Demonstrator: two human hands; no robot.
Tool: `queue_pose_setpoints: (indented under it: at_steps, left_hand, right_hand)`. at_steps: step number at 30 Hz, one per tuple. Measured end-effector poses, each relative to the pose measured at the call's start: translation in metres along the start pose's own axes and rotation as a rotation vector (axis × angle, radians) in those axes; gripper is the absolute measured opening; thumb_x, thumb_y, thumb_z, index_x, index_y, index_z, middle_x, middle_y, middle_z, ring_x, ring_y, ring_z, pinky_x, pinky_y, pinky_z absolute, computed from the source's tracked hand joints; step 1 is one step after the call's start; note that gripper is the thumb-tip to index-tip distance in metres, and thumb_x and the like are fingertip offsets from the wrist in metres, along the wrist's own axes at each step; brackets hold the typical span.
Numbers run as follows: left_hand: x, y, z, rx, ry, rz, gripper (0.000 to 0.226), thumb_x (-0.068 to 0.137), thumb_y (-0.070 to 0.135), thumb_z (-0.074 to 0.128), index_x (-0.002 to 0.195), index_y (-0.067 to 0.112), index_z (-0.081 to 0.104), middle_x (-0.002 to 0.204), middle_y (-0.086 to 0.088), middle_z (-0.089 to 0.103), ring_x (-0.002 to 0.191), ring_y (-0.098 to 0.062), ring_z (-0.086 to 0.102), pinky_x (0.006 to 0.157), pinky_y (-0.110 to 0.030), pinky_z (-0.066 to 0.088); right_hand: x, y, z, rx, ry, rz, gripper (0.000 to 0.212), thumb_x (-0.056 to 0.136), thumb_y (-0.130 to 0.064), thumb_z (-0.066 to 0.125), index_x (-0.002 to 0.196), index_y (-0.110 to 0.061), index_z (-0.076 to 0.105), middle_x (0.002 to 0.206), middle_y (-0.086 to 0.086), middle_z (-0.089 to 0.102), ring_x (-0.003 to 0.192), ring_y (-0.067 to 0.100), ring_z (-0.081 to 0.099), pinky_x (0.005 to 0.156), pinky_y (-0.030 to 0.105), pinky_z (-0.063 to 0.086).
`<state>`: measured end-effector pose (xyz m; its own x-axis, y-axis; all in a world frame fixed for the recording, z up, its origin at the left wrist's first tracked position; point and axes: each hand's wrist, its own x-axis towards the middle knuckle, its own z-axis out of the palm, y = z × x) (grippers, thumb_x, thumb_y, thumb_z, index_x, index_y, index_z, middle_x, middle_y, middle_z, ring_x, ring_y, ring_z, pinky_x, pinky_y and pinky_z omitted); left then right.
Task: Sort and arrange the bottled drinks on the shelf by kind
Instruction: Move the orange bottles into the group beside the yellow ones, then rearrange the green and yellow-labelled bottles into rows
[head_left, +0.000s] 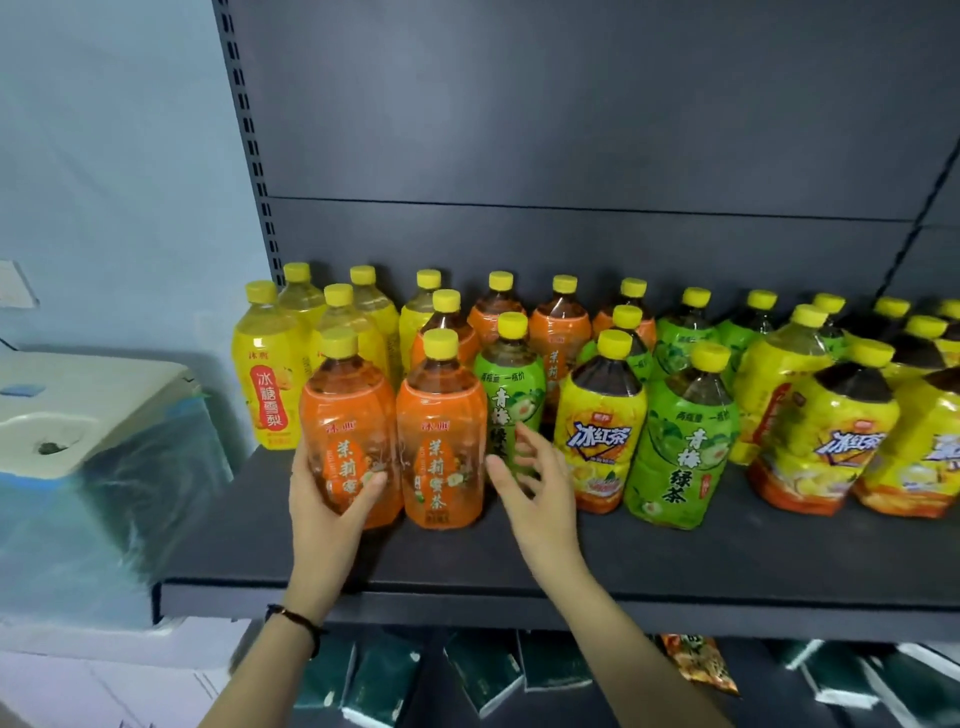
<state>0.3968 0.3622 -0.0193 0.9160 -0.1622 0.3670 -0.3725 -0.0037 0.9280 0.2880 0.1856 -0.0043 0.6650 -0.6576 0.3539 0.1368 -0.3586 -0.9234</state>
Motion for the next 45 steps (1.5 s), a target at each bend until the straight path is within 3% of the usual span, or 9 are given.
queue_pose_setpoints:
  at_steps: [4, 7, 18, 23, 26, 32, 37, 40, 45]
  left_hand:
    - [-0.004, 0.001, 0.005, 0.022, 0.021, -0.010, 0.095, 0.067, 0.040, 0.077, 0.145, 0.033, 0.023, 0.138, 0.007, 0.046, 0.120, -0.011, 0.049, 0.098, -0.035, 0.042]
    - [-0.003, 0.006, 0.008, 0.027, 0.042, -0.055, 0.095, 0.066, 0.042, 0.076, 0.144, 0.032, 0.023, 0.135, 0.006, 0.047, 0.115, -0.012, 0.050, 0.095, -0.033, 0.041]
    - [0.000, 0.007, 0.012, 0.080, 0.093, -0.079, 0.081, 0.069, 0.043, 0.078, 0.138, 0.033, 0.038, 0.123, 0.007, 0.057, 0.109, -0.014, 0.057, 0.093, -0.037, 0.047]
    - [-0.047, 0.017, 0.040, 0.309, 0.512, 0.074, 0.052, 0.078, 0.021, 0.077, 0.124, 0.013, 0.054, 0.117, -0.015, 0.050, 0.114, -0.029, 0.045, 0.098, -0.049, 0.041]
    - [-0.081, 0.036, 0.083, 0.158, 0.181, 0.238, 0.036, 0.079, 0.032, 0.074, 0.109, 0.022, 0.056, 0.105, 0.002, 0.055, 0.100, -0.018, 0.053, 0.086, -0.044, 0.047]
    - [-0.092, 0.065, 0.155, -0.070, -0.529, 0.050, 0.104, 0.054, 0.053, 0.084, 0.140, 0.041, 0.027, 0.140, 0.017, 0.043, 0.127, 0.003, 0.043, 0.103, -0.020, 0.040]
    - [-0.080, 0.063, 0.148, -0.081, -0.363, 0.054, 0.110, 0.041, 0.052, 0.089, 0.134, 0.038, 0.031, 0.128, 0.017, 0.051, 0.118, 0.002, 0.052, 0.097, -0.026, 0.046]
    - [-0.079, 0.059, 0.125, -0.075, -0.297, 0.046, 0.105, 0.033, 0.062, 0.087, 0.120, 0.055, 0.030, 0.127, 0.016, 0.051, 0.114, 0.004, 0.053, 0.092, -0.020, 0.046]
    - [-0.076, 0.056, 0.096, -0.053, -0.155, 0.035, 0.105, 0.025, 0.066, 0.086, 0.114, 0.054, 0.032, 0.122, 0.010, 0.055, 0.110, 0.002, 0.057, 0.090, -0.025, 0.046]
  right_hand:
    - [-0.015, 0.018, -0.058, 0.050, 0.539, 0.035, 0.029, 0.083, -0.024, 0.071, 0.106, -0.028, 0.054, 0.111, 0.001, 0.051, 0.100, 0.020, 0.055, 0.089, 0.037, 0.050]
    - [-0.007, 0.029, -0.096, -0.040, 0.696, 0.086, 0.065, 0.070, -0.042, 0.076, 0.123, -0.017, 0.046, 0.117, -0.001, 0.037, 0.112, 0.024, 0.044, 0.100, 0.048, 0.041]
    - [0.047, 0.023, -0.175, 0.176, 0.184, 0.123, 0.089, 0.069, -0.032, 0.077, 0.145, -0.030, 0.032, 0.136, -0.006, 0.049, 0.123, 0.014, 0.049, 0.086, 0.023, 0.046]
    - [0.028, 0.018, -0.183, 0.260, 0.103, 0.131, 0.097, 0.054, -0.047, 0.082, 0.139, -0.036, 0.037, 0.130, -0.008, 0.054, 0.120, 0.014, 0.054, 0.081, 0.024, 0.049]
    - [0.012, 0.013, -0.177, 0.305, 0.015, 0.144, 0.091, 0.041, -0.060, 0.086, 0.121, -0.049, 0.045, 0.123, -0.013, 0.059, 0.111, 0.009, 0.061, 0.078, 0.023, 0.054]
    - [-0.005, 0.010, -0.139, 0.394, -0.263, 0.131, 0.100, 0.045, -0.054, 0.089, 0.132, -0.037, 0.044, 0.126, 0.001, 0.062, 0.112, 0.014, 0.063, 0.084, 0.032, 0.055]
    - [0.011, 0.016, -0.138, 0.347, -0.244, 0.128, 0.073, 0.058, -0.080, 0.065, 0.123, -0.049, 0.050, 0.142, -0.007, 0.040, 0.125, 0.002, 0.046, 0.101, 0.028, 0.043]
    - [0.037, 0.023, -0.140, 0.242, -0.153, 0.127, 0.063, 0.076, -0.053, 0.069, 0.131, -0.044, 0.042, 0.142, -0.011, 0.034, 0.125, 0.004, 0.041, 0.087, 0.016, 0.041]
    - [0.057, 0.040, -0.117, 0.145, -0.160, 0.061, 0.076, 0.066, -0.046, 0.079, 0.128, -0.055, 0.036, 0.141, -0.008, 0.045, 0.129, 0.011, 0.044, 0.105, 0.043, 0.044]
